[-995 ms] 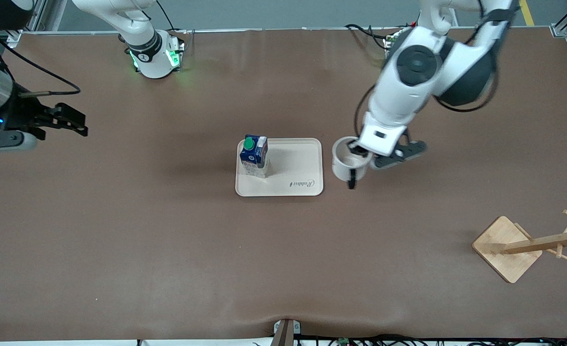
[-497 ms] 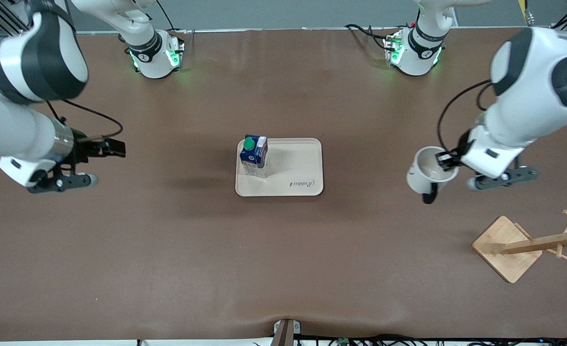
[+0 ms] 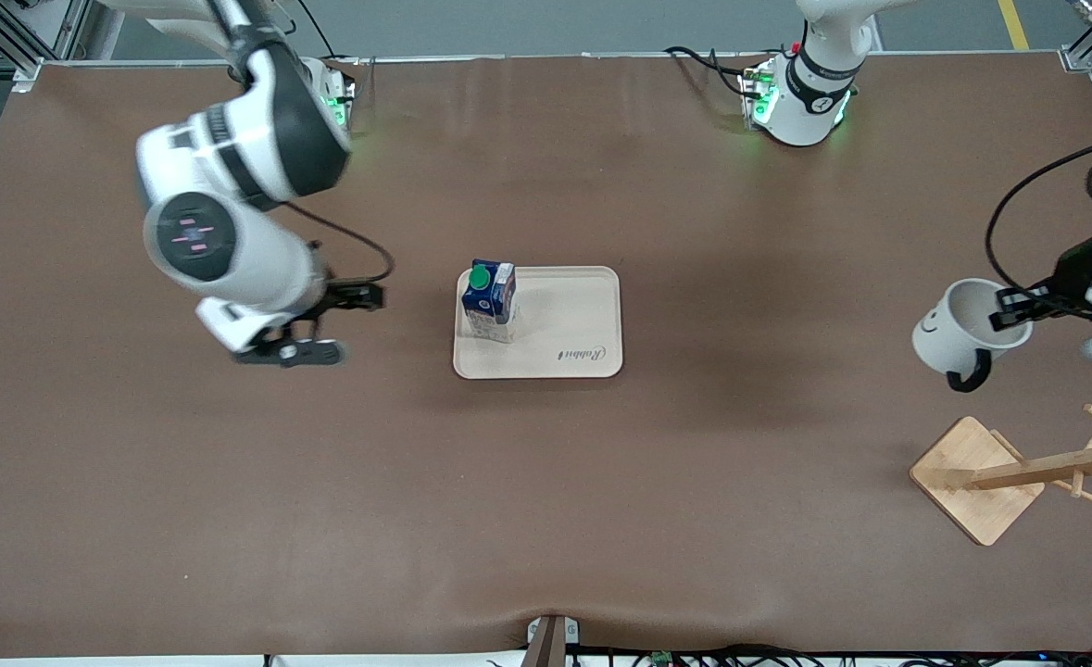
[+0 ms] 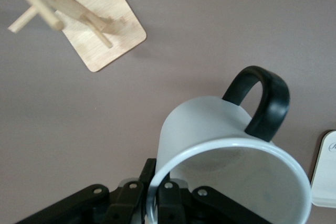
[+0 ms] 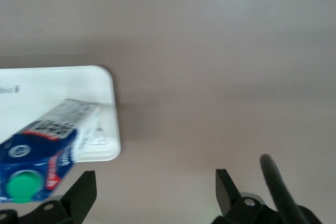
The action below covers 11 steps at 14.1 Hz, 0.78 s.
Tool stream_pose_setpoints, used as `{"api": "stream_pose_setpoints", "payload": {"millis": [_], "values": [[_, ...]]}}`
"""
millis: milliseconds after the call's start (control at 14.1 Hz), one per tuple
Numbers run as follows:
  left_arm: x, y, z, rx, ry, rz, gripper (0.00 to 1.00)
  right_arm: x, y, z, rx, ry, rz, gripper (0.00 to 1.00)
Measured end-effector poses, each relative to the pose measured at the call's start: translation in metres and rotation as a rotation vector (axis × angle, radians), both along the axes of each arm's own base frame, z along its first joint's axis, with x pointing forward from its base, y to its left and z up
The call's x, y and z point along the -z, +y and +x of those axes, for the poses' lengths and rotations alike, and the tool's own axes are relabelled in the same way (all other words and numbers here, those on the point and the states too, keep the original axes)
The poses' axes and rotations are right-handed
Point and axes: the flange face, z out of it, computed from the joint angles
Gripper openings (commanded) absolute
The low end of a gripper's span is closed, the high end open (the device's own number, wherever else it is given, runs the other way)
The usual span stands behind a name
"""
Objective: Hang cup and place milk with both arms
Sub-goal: 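Grasp the milk carton with the right gripper while the left gripper carries the mug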
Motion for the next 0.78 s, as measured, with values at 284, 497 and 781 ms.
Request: {"api": "stream_pose_setpoints", "payload": {"millis": [284,497,781], "values": [[0.001,0.045,-0.005,-0.037,-0.012,-0.075,0.00,0.023,0.083,-0.040,0.129,-0.030,0.036,1.00],[0.013,0.078,-0.003,-0.017,-0.032,-0.091,0.00,0.040,0.113,-0.061,0.170,-0.051,0.035,1.00],[0.042,0.117,0.003,0.025,-0.054,-0.118,0.00,0.061,0.136,-0.078,0.236,-0.076,0.038,1.00]]}}
